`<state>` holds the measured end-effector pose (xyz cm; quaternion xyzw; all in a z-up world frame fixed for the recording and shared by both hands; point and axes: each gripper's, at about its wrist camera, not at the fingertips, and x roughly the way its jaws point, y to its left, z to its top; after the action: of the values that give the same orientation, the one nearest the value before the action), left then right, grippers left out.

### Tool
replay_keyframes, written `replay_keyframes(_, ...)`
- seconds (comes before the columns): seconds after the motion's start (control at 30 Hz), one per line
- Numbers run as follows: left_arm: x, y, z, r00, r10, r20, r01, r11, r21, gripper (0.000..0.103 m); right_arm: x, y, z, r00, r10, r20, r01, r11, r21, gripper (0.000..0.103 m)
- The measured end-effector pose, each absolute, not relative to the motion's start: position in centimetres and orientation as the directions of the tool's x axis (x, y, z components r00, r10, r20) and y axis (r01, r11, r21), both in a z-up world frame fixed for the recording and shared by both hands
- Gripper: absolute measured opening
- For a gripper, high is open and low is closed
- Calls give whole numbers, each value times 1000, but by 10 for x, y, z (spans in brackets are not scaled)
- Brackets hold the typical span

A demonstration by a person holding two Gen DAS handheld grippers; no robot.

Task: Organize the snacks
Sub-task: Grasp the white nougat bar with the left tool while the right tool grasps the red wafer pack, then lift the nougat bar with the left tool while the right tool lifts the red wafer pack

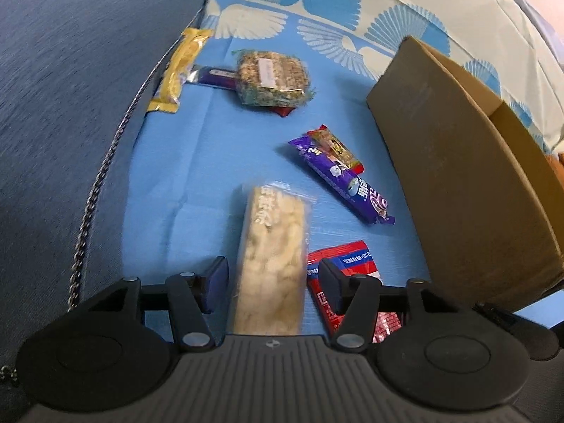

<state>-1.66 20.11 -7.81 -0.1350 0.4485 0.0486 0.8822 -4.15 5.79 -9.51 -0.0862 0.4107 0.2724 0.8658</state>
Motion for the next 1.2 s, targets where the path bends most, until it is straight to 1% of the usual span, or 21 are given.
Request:
replay_keyframes(0.07,-15,196,-79,594,-21,-804,-195,966,-169,62,-41,59,-96,516,399,-758,-548,834,66,65)
replay_keyframes(0.13,-14,192,-80,595,-9,-804,-187,971,-149,61,-42,60,-97,517,399,-757,-554,830,59,60)
replay_keyframes(0.17,-14,191,-80,594,-4,-805,-184,973,-141,61,-42,60,-97,518,400,-756,-559,827,54,54)
replay_keyframes(0.2,-14,190,-81,593,0,-805,-182,974,-135,60,-43,60,-97,522,398,-754,-563,825,46,52)
replay_keyframes(0.27,-14,190,-81,595,3,-804,-180,975,-130,54,-43,59,-96,524,400,-752,-567,823,43,50)
replay_keyframes(0.3,-14,191,-81,595,4,-804,-181,975,-130,43,-43,59,-96,525,402,-750,-567,823,44,49)
replay_keyframes(0.37,-16,193,-80,603,-9,-798,-181,972,-148,41,-43,57,-95,534,402,-744,-561,827,44,49)
replay_keyframes(0.53,-24,198,-72,635,-6,-772,-201,964,-173,41,-45,51,-86,574,405,-711,-535,844,49,48)
replay_keyframes(0.63,-29,200,-67,646,-10,-764,-209,960,-188,41,-44,47,-84,576,406,-709,-527,848,58,48)
replay_keyframes(0.93,-25,203,-72,609,-25,-793,-223,954,-202,42,-38,46,-91,552,388,-738,-509,858,70,50)
replay_keyframes(1.07,-25,202,-74,604,-28,-796,-225,953,-205,42,-39,47,-91,553,388,-737,-510,858,69,50)
replay_keyframes(1.2,-21,202,-78,590,-33,-807,-227,952,-204,44,-38,48,-92,550,388,-740,-510,857,69,50)
